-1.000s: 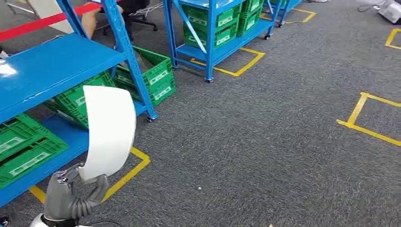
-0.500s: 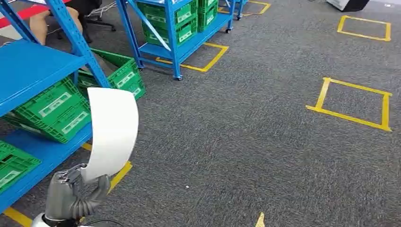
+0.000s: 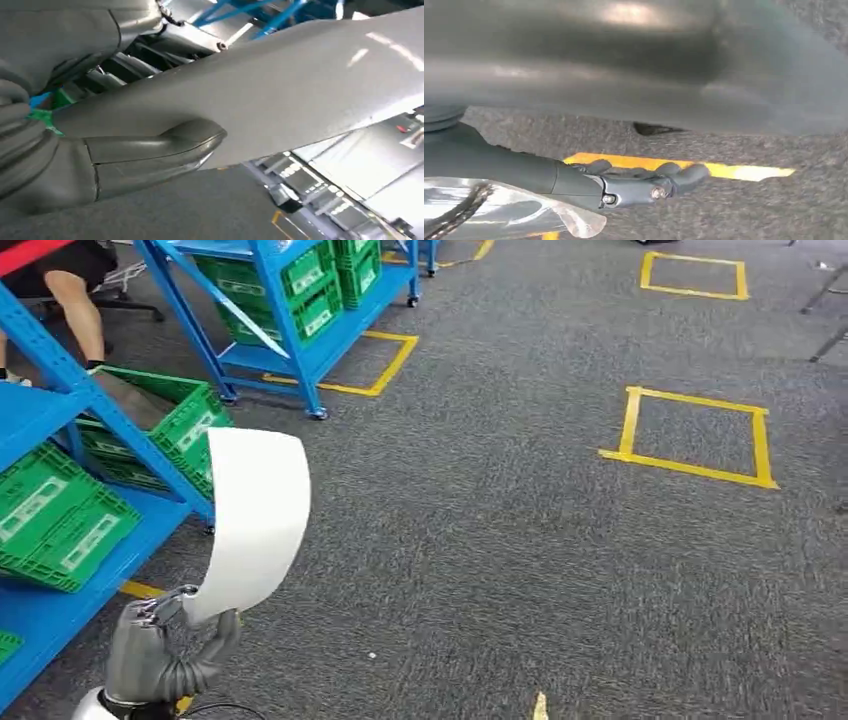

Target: Take the parts from the cabinet and place them on the table.

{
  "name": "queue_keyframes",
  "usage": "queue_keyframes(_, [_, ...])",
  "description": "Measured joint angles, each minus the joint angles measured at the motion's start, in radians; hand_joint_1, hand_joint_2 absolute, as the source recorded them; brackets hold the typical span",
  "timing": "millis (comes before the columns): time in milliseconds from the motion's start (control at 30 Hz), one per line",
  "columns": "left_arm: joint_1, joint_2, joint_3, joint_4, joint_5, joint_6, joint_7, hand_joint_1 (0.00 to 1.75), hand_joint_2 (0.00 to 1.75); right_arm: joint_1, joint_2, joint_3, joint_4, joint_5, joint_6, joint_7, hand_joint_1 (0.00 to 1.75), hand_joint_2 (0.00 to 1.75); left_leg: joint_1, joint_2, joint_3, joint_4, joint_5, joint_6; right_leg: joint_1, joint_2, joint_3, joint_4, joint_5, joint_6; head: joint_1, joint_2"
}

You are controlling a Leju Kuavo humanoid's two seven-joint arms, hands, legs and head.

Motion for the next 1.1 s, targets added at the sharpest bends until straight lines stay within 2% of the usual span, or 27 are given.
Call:
queue_keyframes(67, [-0.005, 0.003, -0.005, 0.000, -0.007, 0.000, 0.001, 1.75, 1.75, -0.007, -0.002, 0.013, 0.000, -0.012, 0.000, -0.007, 0.00, 0.00, 0.005, -0.072, -0.077, 0.145, 0.020, 0.003, -0.006, 0.016, 0.027, -0.020, -0.005, -0.007, -0.003, 0.000])
queue_keyframes(100, [-0.005, 0.003, -0.008, 0.000, -0.008, 0.000, 0.002, 1.75, 1.75, -0.016, -0.002, 0.018, 0.000, -0.018, 0.000, -0.009, 0.00, 0.00, 0.006, -0.090, -0.130, 0.218, -0.002, 0.000, -0.008, 0.028, 0.036, -0.025, -0.009, -0.010, -0.002, 0.000])
queue_keyframes(133, [-0.003, 0.005, -0.009, 0.000, -0.010, 0.000, 0.002, 1.75, 1.75, -0.022, -0.002, 0.023, 0.000, -0.021, 0.001, -0.011, 0.00, 0.00, 0.008, -0.096, -0.173, 0.269, -0.048, -0.003, -0.009, 0.042, 0.044, -0.026, -0.014, -0.012, -0.003, 0.000])
queue_keyframes(167, [-0.003, 0.008, -0.010, 0.000, -0.010, 0.000, 0.002, 1.75, 1.75, -0.026, -0.003, 0.029, 0.000, -0.024, 0.001, -0.014, 0.00, 0.00, 0.009, -0.096, -0.212, 0.303, -0.105, -0.006, -0.010, 0.057, 0.053, -0.026, -0.022, -0.014, -0.003, 0.000])
queue_keyframes(200, [-0.003, 0.009, -0.011, 0.001, -0.010, 0.000, 0.002, 1.75, 1.75, -0.026, -0.003, 0.032, 0.000, -0.027, 0.001, -0.014, 0.00, 0.00, 0.010, -0.096, -0.234, 0.306, -0.128, -0.008, -0.010, 0.070, 0.062, -0.026, -0.027, -0.014, -0.003, 0.000])
queue_keyframes(233, [-0.003, 0.010, -0.012, 0.001, -0.010, 0.000, 0.002, 1.75, 1.75, -0.026, -0.003, 0.036, 0.000, -0.027, 0.001, -0.015, 0.00, 0.00, 0.011, -0.096, -0.245, 0.284, -0.108, -0.010, -0.011, 0.083, 0.072, -0.026, -0.033, -0.013, -0.003, 0.000])
queue_keyframes(300, [-0.003, 0.011, -0.015, 0.001, -0.010, 0.000, 0.002, 1.75, 1.75, -0.026, -0.003, 0.039, 0.000, -0.029, 0.002, -0.015, 0.00, 0.00, 0.015, -0.108, -0.226, 0.154, 0.047, -0.009, -0.012, 0.109, 0.090, -0.026, -0.041, -0.009, -0.003, 0.000])
queue_keyframes(333, [-0.003, 0.012, -0.017, 0.001, -0.010, 0.000, 0.002, 1.75, 1.75, -0.027, -0.003, 0.040, 0.000, -0.029, 0.002, -0.015, 0.00, 0.00, 0.018, -0.135, -0.214, 0.082, 0.118, -0.009, -0.013, 0.121, 0.091, -0.026, -0.043, -0.005, -0.003, 0.000])
queue_keyframes(367, [-0.003, 0.013, -0.018, 0.003, -0.010, 0.000, 0.002, 1.75, 1.75, -0.030, -0.004, 0.043, 0.000, -0.029, 0.002, -0.016, 0.00, 0.00, 0.020, -0.179, -0.218, 0.072, 0.102, -0.005, -0.012, 0.131, 0.094, -0.023, -0.043, -0.001, -0.002, 0.000])
queue_keyframes(400, [-0.004, 0.014, -0.019, 0.003, -0.010, 0.000, 0.003, 1.75, 1.75, -0.033, -0.005, 0.046, 0.000, -0.029, 0.002, -0.016, 0.00, 0.00, 0.017, -0.180, -0.225, 0.055, 0.090, 0.003, -0.016, 0.143, 0.076, -0.017, -0.039, 0.007, -0.005, 0.000])
queue_keyframes(433, [0.000, 0.014, -0.019, 0.003, -0.010, 0.000, 0.002, 1.75, 1.75, -0.032, -0.006, 0.047, -0.001, -0.031, 0.002, -0.017, 0.00, 0.00, 0.015, -0.174, -0.227, 0.057, 0.121, 0.010, -0.017, 0.153, 0.069, -0.017, -0.037, 0.015, -0.006, 0.000])
queue_keyframes(500, [-0.005, 0.015, -0.021, 0.003, -0.009, 0.000, -0.001, 1.75, 1.75, -0.030, -0.007, 0.057, -0.002, -0.038, 0.002, -0.022, 0.00, 0.00, 0.014, -0.152, -0.227, 0.048, 0.130, 0.022, -0.019, 0.173, 0.061, -0.023, -0.027, 0.030, -0.008, 0.000])
queue_keyframes(533, [-0.011, 0.016, -0.022, 0.003, -0.009, 0.000, -0.001, 1.75, 1.75, -0.032, -0.009, 0.062, -0.002, -0.045, 0.001, -0.025, 0.00, 0.00, 0.019, -0.133, -0.225, 0.039, 0.139, 0.033, -0.020, 0.139, 0.052, -0.010, -0.047, 0.030, -0.008, 0.000])
queue_keyframes(567, [-0.012, 0.016, -0.024, 0.003, -0.011, 0.000, -0.001, 1.75, 1.75, -0.035, -0.010, 0.065, -0.002, -0.050, 0.001, -0.027, 0.00, 0.00, 0.017, -0.125, -0.228, 0.035, 0.143, 0.038, -0.015, 0.087, 0.035, 0.026, -0.084, 0.034, -0.004, 0.000])
queue_keyframes(600, [-0.011, 0.016, -0.026, 0.003, -0.010, 0.000, -0.001, 1.75, 1.75, -0.043, -0.010, 0.068, -0.002, -0.056, 0.001, -0.032, 0.00, 0.00, 0.017, -0.112, -0.234, 0.035, 0.145, 0.041, -0.017, 0.061, 0.007, 0.096, -0.131, 0.039, -0.002, 0.000])
queue_keyframes(667, [-0.009, 0.017, -0.029, 0.003, -0.010, 0.000, -0.003, 1.75, 1.75, -0.055, -0.010, 0.080, -0.002, -0.074, 0.001, -0.043, 0.00, 0.00, 0.015, -0.082, -0.244, 0.036, 0.151, 0.042, -0.024, 0.044, -0.050, 0.246, -0.207, 0.048, -0.004, 0.000])
queue_keyframes(700, [-0.011, 0.018, -0.032, 0.003, -0.010, 0.000, -0.006, 1.75, 1.75, -0.057, -0.010, 0.086, -0.002, -0.082, 0.000, -0.049, 0.00, 0.00, 0.015, -0.068, -0.250, 0.036, 0.154, 0.041, -0.028, 0.044, -0.060, 0.288, -0.220, 0.054, -0.005, 0.000])
queue_keyframes(733, [-0.012, 0.018, -0.033, 0.003, -0.010, 0.000, -0.008, 1.75, 1.75, -0.059, -0.011, 0.090, -0.002, -0.087, -0.002, -0.053, 0.00, 0.00, 0.015, -0.056, -0.255, 0.036, 0.158, 0.039, -0.033, 0.042, -0.040, 0.273, -0.203, 0.058, -0.003, 0.000])
queue_keyframes(800, [-0.012, 0.018, -0.037, 0.003, -0.011, 0.000, -0.010, 1.75, 1.75, -0.067, -0.015, 0.110, -0.002, -0.096, -0.020, -0.067, 0.00, 0.00, 0.016, -0.035, -0.262, 0.036, 0.164, 0.031, -0.043, 0.029, 0.060, 0.127, -0.139, 0.066, -0.003, 0.000])
queue_keyframes(833, [-0.013, 0.018, -0.039, 0.003, -0.011, 0.000, -0.010, 1.75, 1.75, -0.075, -0.017, 0.119, -0.002, -0.093, -0.039, -0.077, 0.00, 0.00, 0.016, -0.025, -0.264, 0.037, 0.168, 0.027, -0.049, 0.009, 0.131, 0.022, -0.113, 0.071, -0.004, 0.000])
queue_keyframes(867, [-0.013, 0.019, -0.040, 0.003, -0.011, 0.000, -0.010, 1.75, 1.75, -0.091, -0.018, 0.130, -0.002, -0.079, -0.069, -0.089, 0.00, 0.00, 0.011, -0.016, -0.265, 0.040, 0.168, 0.020, -0.048, -0.027, 0.187, -0.049, -0.120, 0.074, -0.003, 0.000])
queue_keyframes(900, [-0.015, 0.022, -0.040, 0.003, -0.013, 0.000, -0.006, 1.75, 1.75, -0.102, -0.020, 0.145, -0.001, -0.064, -0.106, -0.102, 0.00, 0.00, 0.011, -0.007, -0.267, 0.041, 0.171, 0.014, -0.040, -0.006, 0.176, -0.039, -0.104, 0.058, -0.006, 0.000])
queue_keyframes(933, [-0.017, 0.026, -0.042, 0.003, -0.013, 0.001, -0.005, 1.75, 1.75, -0.118, -0.021, 0.159, -0.002, -0.053, -0.121, -0.124, 0.00, 0.00, 0.011, 0.001, -0.265, 0.043, 0.174, 0.006, -0.039, -0.002, 0.158, -0.049, -0.112, 0.050, -0.005, 0.000])
queue_keyframes(1000, [-0.017, 0.027, -0.043, 0.003, -0.013, -0.006, 0.007, 1.75, 1.75, -0.126, -0.032, 0.182, -0.003, -0.040, -0.125, -0.158, 0.00, 0.00, 0.020, 0.013, -0.259, 0.038, 0.177, -0.010, -0.031, 0.014, 0.155, -0.050, -0.109, 0.033, -0.008, 0.000])
queue_keyframes(1033, [-0.019, 0.029, -0.043, 0.003, -0.013, -0.013, 0.011, 1.75, 1.75, -0.130, -0.035, 0.185, -0.008, -0.029, -0.126, -0.169, 0.00, 0.00, 0.027, -0.011, -0.263, 0.046, 0.170, -0.019, -0.034, 0.018, 0.154, -0.053, -0.100, 0.021, -0.008, 0.000])
queue_keyframes(1067, [-0.020, 0.028, -0.045, 0.003, -0.011, -0.023, 0.016, 1.75, 1.75, -0.137, -0.040, 0.187, -0.016, -0.012, -0.126, -0.177, 0.00, 0.00, 0.027, -0.049, -0.272, 0.074, 0.135, -0.020, -0.033, 0.022, 0.150, -0.053, -0.095, 0.013, -0.009, 0.000])
queue_keyframes(1100, [-0.019, 0.028, -0.045, 0.003, -0.012, -0.034, 0.019, 1.75, 1.75, -0.151, -0.047, 0.186, -0.026, 0.018, -0.127, -0.181, 0.00, 0.00, 0.026, -0.076, -0.295, 0.140, 0.082, -0.018, -0.031, 0.029, 0.145, -0.053, -0.090, 0.005, -0.010, 0.000])
